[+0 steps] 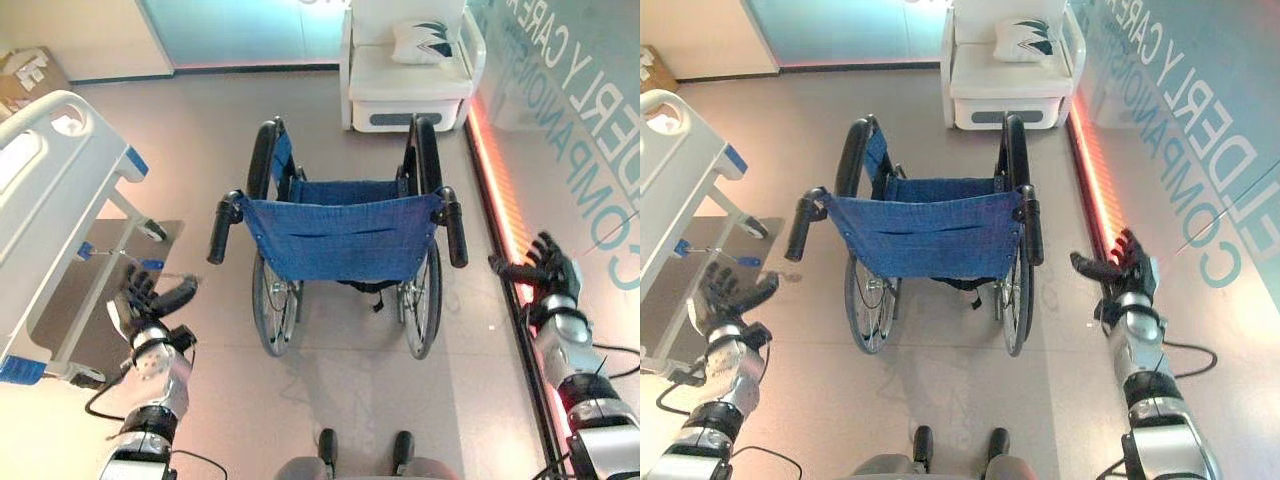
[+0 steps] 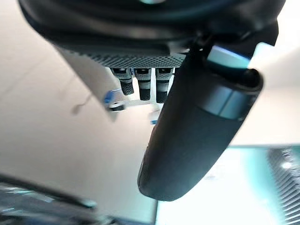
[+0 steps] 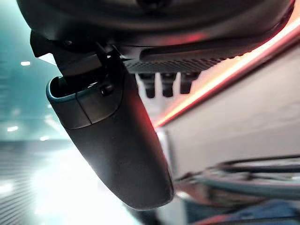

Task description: Push the wheelchair next to the bed

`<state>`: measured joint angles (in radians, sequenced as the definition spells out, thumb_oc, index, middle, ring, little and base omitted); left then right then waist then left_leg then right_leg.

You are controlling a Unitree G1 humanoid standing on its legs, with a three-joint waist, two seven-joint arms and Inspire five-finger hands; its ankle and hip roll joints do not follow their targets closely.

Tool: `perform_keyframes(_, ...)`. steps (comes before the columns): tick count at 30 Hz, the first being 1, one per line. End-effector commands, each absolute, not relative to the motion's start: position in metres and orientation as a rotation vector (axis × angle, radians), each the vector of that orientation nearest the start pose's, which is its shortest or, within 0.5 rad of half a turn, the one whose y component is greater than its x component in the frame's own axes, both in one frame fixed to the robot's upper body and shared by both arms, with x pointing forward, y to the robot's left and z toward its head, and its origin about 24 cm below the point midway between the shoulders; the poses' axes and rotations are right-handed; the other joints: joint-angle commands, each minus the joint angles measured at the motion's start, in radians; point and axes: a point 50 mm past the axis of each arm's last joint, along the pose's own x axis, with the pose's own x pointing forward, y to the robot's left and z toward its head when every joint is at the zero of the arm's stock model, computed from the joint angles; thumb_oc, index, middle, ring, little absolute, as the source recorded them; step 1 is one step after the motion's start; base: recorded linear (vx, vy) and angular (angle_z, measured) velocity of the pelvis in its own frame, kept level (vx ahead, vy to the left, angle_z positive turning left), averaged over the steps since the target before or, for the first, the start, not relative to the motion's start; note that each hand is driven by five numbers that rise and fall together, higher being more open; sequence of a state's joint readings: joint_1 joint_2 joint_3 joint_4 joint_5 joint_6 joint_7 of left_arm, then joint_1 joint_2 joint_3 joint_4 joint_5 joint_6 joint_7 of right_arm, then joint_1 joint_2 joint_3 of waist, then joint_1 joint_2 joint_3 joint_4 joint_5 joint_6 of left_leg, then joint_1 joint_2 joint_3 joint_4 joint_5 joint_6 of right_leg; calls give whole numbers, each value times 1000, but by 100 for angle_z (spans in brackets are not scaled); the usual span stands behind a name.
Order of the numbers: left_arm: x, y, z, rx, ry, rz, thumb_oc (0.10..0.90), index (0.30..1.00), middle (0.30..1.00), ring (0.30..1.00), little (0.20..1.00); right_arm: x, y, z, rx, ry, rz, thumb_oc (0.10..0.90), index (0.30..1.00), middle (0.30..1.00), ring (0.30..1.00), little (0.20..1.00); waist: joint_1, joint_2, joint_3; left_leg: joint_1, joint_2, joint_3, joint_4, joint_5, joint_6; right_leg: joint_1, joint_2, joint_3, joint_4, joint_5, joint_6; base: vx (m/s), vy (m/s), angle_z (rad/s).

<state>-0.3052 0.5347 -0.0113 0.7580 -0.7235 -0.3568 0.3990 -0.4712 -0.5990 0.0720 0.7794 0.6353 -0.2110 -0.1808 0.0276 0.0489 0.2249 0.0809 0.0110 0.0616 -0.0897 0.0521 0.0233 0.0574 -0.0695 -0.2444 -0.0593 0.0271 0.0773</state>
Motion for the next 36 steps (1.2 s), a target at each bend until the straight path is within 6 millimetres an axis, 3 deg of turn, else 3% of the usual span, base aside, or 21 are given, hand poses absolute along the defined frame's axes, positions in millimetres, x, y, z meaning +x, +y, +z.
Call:
perform_keyframes(1, 308, 333, 138, -36, -409, 623, 800, 900, 900, 900, 900, 345, -297, 170, -80, -354, -384, 800, 900, 900, 900, 900, 1, -33, -36, -40, -60, 12, 69, -87, 15, -61, -25, 42, 115, -48, 10, -22, -12, 11)
perform_keyframes(4, 317, 322, 176, 11, -530, 530, 800, 900, 900, 900, 900, 346, -288, 203, -102, -465, -367, 800, 900, 900, 900, 900, 7, -34, -35, -44, -60, 8, 62, -82, 13, -63, -24, 42, 111, -46, 13, -36, -22, 5)
perform_keyframes(8, 325, 307, 208, -8, -623, 387, 800, 900, 900, 900, 900, 348, -274, 229, -116, -548, -316, 800, 900, 900, 900, 900, 13, -40, -37, -46, -62, 1, 58, -82, 12, -60, -22, 38, 105, -46, 16, -14, -27, 4)
perform_keyframes(12, 326, 288, 217, -106, -648, 207, 800, 900, 900, 900, 900, 342, -266, 239, -230, -615, -345, 800, 900, 900, 900, 900, 15, -45, -39, -46, -62, -1, 59, -83, 15, -55, -19, 41, 100, -47, 16, 0, 0, 0)
perform_keyframes(19, 318, 263, 214, -123, -669, 48, 800, 900, 900, 900, 900, 334, -254, 230, -186, -621, -285, 800, 900, 900, 900, 900, 17, -51, -40, -39, -61, -5, 56, -89, 21, -48, -11, 49, 96, -52, 14, 0, 0, 0)
perform_keyframes(26, 311, 252, 197, -8, -590, -42, 800, 900, 900, 900, 900, 326, -237, 211, -182, -571, -153, 800, 900, 900, 900, 900, 16, -55, -42, -37, -58, -4, 62, -92, 24, -43, -6, 52, 96, -54, 15, 0, 0, 0)
perform_keyframes(31, 308, 259, 187, 147, -520, 8, 800, 900, 900, 900, 900, 322, -233, 202, -215, -533, -99, 800, 900, 900, 900, 900, 16, -57, -43, -36, -56, 0, 64, -91, 24, -42, -4, 50, 97, -54, 16, 0, 0, 0)
perform_keyframes(36, 304, 278, 183, 369, -469, 158, 800, 900, 900, 900, 900, 316, -231, 202, -233, -540, -71, 800, 900, 900, 900, 900, 16, -58, -39, -43, -57, 1, 76, -93, 24, -41, -2, 52, 96, -54, 16, 0, 0, 0)
